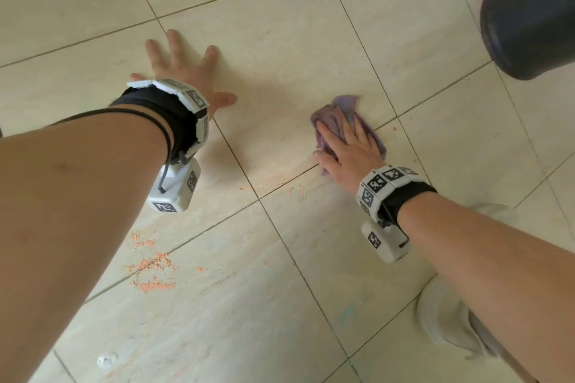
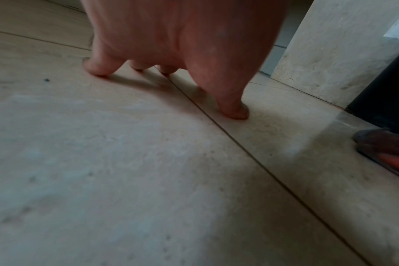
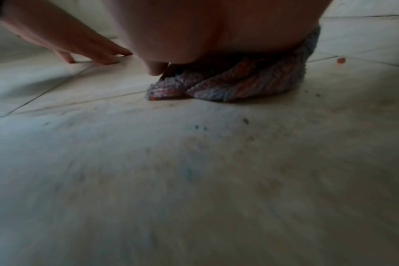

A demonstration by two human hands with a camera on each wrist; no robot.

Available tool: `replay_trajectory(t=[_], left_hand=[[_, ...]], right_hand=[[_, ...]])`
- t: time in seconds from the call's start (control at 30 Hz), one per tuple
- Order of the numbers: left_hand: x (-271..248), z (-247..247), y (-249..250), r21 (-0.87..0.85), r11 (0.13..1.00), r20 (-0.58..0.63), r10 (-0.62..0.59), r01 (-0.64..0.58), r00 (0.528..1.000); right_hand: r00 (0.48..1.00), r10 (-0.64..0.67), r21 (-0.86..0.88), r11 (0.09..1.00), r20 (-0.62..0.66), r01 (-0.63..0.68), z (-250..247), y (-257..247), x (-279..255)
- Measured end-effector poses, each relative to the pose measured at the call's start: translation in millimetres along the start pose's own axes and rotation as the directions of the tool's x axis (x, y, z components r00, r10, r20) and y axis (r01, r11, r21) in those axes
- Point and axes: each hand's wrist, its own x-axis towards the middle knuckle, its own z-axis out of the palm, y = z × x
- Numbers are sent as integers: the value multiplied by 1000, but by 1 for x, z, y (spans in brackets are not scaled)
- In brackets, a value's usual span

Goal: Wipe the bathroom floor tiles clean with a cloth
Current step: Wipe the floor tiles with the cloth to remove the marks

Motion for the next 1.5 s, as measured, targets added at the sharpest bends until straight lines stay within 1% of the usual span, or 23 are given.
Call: replay_trajectory(t=[0.1,0.17,0.2,0.27,0.33,0.4,0.47,0.53,0.63,0.73,0.8,0.87,0.93,1.03,1.1,1.2,1.27,1.33,1.5], left_hand=[[-1,2,0,-2,1000,-6,-9,9,1000],[0,2,1,2,1000,-9,-8,8,1000],[0,1,1,8,1000,-8,-12,12,1000],[-1,1,1,20,1000,-3,-20,20,1000],[0,3,2,23,999,-3,-22,22,1000],[0,3,2,20,999,4,-27,27,1000],[-1,2,2,31,999,7,-19,19,1000],[-4,-1,3,49,999,-4,-5,5,1000],[-10,-6,6,60,998,-15,11,-10,1000],[-10,-6,6,52,999,-14,-3,3,1000],[-9,-3,5,42,999,-14,-4,5,1000],[-7,-1,4,37,999,-14,1,0,1000],[-6,-1,2,37,999,-12,1,-1,1000],[-4,0,2,34,999,-12,0,1,1000],[-4,0,2,22,1000,-16,-6,6,1000],[-4,3,7,-3,999,-11,-42,42,999],[-6,6,18,-45,996,-7,-78,77,997],[-8,9,34,-79,992,8,-98,98,995],[-5,6,73,-82,994,49,-68,72,996]], right_hand=[[997,67,75,995,43,-70,-12,-23,20],[993,106,179,977,46,-112,-19,-45,25],[994,104,218,970,33,-108,-20,-54,23],[1000,22,196,980,12,-24,-18,-68,13],[995,-101,139,985,-1,100,1,-76,1],[981,-191,88,978,-12,192,24,-78,-17],[967,-253,13,967,-4,253,41,-72,-36],[961,-276,-19,961,24,276,46,-54,-46],[975,-210,-12,977,70,211,39,-24,-47],[997,-61,14,998,49,60,16,-7,-26],[1000,22,64,998,16,-23,-4,-14,-2],[999,53,111,992,1,-53,-18,-33,16],[999,37,146,989,-14,-34,-21,-53,23],[995,-104,103,989,-6,104,-12,-70,12],[985,-172,74,982,-19,173,-5,-68,5],[978,-204,31,978,-39,206,-10,-52,12],[981,-187,33,982,-41,188,-21,-41,25],[990,-132,87,987,-58,136,-33,-33,39],[993,-67,165,983,-101,83,-55,-8,66]])
